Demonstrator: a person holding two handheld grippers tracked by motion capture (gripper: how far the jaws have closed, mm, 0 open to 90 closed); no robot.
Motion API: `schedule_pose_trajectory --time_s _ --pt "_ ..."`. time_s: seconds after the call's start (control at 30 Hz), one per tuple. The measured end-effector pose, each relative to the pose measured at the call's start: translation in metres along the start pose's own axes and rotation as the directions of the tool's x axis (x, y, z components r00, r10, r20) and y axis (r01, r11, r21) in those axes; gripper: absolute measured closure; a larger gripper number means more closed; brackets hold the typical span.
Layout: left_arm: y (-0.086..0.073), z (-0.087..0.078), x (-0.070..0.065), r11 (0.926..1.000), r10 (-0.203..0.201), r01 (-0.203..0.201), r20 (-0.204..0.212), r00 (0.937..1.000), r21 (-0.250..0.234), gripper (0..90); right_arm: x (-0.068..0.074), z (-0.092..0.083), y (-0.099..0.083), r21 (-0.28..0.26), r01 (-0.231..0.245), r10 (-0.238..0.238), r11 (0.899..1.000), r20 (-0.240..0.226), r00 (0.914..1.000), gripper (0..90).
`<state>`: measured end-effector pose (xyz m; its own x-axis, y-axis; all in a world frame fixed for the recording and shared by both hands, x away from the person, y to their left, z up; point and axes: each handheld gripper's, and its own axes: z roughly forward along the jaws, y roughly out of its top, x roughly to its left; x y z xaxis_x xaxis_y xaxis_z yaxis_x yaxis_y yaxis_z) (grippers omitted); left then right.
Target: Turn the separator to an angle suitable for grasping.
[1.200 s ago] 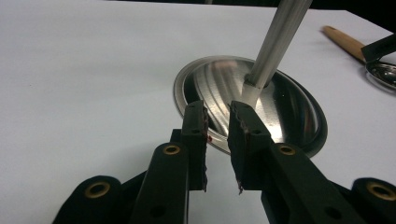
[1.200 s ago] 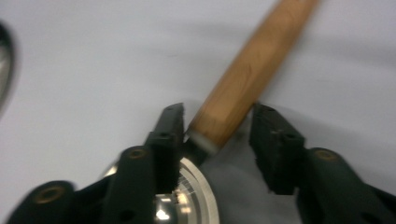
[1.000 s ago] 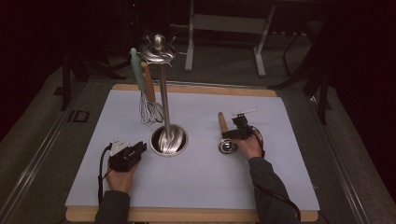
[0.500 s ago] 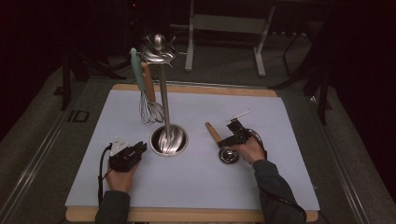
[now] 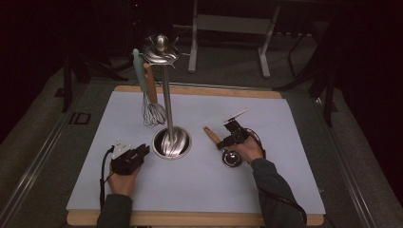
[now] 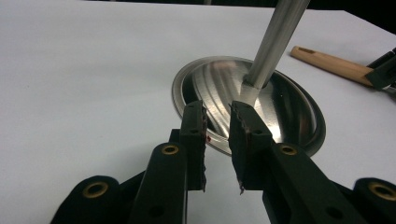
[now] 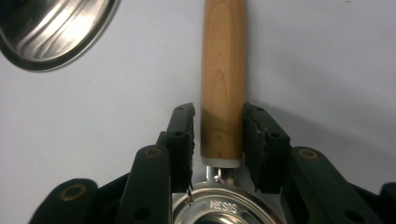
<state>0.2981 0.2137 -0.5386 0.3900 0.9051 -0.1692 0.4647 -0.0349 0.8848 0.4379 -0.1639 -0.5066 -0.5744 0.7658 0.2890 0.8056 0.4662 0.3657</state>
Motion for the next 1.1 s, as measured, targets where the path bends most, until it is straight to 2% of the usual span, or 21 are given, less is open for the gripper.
schedule_pose_trajectory --time_s 0.17,0.3,0.43,0.67,1.0,1.1 --pt "0.000 0.000 0.000 1.0000 0.000 0.000 0.001 1.0000 0.001 75.9 0.005 0.001 0.001 0.022 0.010 -0.010 1.000 -0.001 0.9999 68.3" --pt "0.000 0.000 0.000 1.0000 0.001 -0.001 0.001 1.0000 0.001 75.9 0.011 0.002 0.001 0.043 0.037 -0.037 0.998 0.010 0.9993 69.7" --pt "0.000 0.000 0.000 1.0000 0.000 0.000 0.001 1.0000 0.001 75.9 0.019 0.003 0.003 0.075 0.065 -0.069 0.995 0.049 0.9964 70.0" --pt "0.000 0.000 0.000 1.0000 0.001 -0.001 0.001 1.0000 0.001 75.5 0.029 0.005 0.003 0.085 0.097 -0.106 0.992 0.112 0.9880 69.7" --pt "0.001 0.001 0.000 0.9999 0.002 -0.002 0.001 1.0000 0.010 75.3 0.027 0.004 0.001 0.054 0.067 -0.071 0.996 0.086 0.9938 70.7" --pt "0.001 0.001 0.000 0.9999 0.003 -0.003 0.001 1.0000 0.010 75.3 0.026 0.000 0.001 0.032 0.057 -0.059 0.998 0.065 0.9961 70.8"
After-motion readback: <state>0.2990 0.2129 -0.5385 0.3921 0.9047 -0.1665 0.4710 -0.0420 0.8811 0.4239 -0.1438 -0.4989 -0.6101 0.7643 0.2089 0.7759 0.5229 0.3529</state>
